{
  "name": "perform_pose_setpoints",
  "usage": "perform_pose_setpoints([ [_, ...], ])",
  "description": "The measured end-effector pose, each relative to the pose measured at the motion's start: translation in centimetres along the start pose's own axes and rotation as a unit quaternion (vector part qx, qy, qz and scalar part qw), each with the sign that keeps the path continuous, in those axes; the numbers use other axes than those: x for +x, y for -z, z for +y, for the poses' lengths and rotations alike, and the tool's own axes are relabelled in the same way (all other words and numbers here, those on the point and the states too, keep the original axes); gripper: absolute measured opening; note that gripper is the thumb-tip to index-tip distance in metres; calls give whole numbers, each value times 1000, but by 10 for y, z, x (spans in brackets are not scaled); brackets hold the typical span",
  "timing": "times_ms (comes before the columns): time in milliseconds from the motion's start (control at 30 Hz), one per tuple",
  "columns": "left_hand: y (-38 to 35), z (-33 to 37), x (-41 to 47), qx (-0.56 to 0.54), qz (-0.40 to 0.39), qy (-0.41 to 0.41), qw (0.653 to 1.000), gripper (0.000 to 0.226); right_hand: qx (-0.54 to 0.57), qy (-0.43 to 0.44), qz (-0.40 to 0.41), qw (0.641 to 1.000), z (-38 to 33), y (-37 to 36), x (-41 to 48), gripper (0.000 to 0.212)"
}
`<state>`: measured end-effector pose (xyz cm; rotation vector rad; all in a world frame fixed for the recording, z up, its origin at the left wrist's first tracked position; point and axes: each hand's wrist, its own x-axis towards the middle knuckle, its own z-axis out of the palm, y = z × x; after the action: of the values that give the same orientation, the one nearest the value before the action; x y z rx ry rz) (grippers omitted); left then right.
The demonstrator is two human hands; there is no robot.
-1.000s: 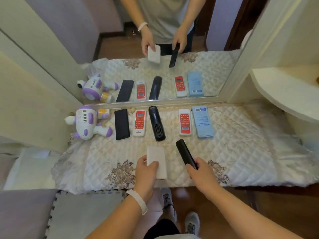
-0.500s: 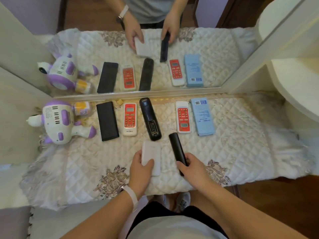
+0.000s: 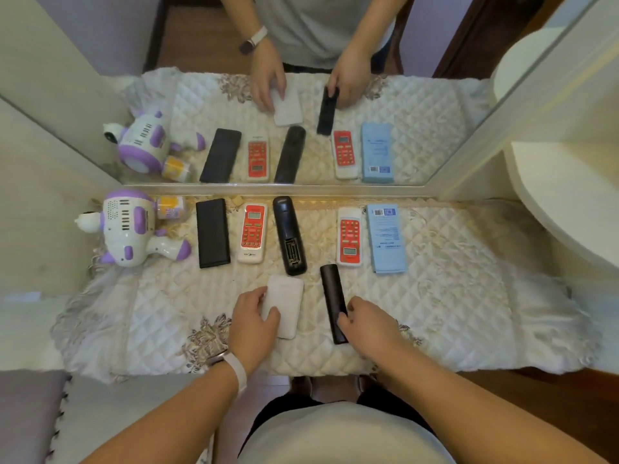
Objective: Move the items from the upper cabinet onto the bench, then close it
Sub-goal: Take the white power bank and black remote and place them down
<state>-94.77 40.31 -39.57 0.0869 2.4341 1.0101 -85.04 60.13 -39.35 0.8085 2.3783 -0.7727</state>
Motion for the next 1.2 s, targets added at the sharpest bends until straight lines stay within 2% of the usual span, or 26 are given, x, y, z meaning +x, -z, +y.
perform_pose_setpoints([
  [100,6,11,-9,19,23,-23,999,43,-22,37,-6,999,5,14,3,30],
  [200,9,22,-22,51,46,-58,996,35,-62,120,30,990,7,34,5,37],
  [333,5,39,-39,134,96,-93,982,53,-105,233,82,963,6,61,10,37],
  [467,-4,54,-60,190,133,-94,968,53,-144,330,92,929,8,73,15,38],
  [700,-17,64,-107,254,200,-84,943,44,-180,482,81,854,-5,78,7,43],
  [933,1,47,-167,257,295,-60,918,41,-216,612,64,758,-51,69,-21,33],
  [1200,-6,4,-277,272,368,62,887,41,-230,725,25,649,-88,26,-93,36],
])
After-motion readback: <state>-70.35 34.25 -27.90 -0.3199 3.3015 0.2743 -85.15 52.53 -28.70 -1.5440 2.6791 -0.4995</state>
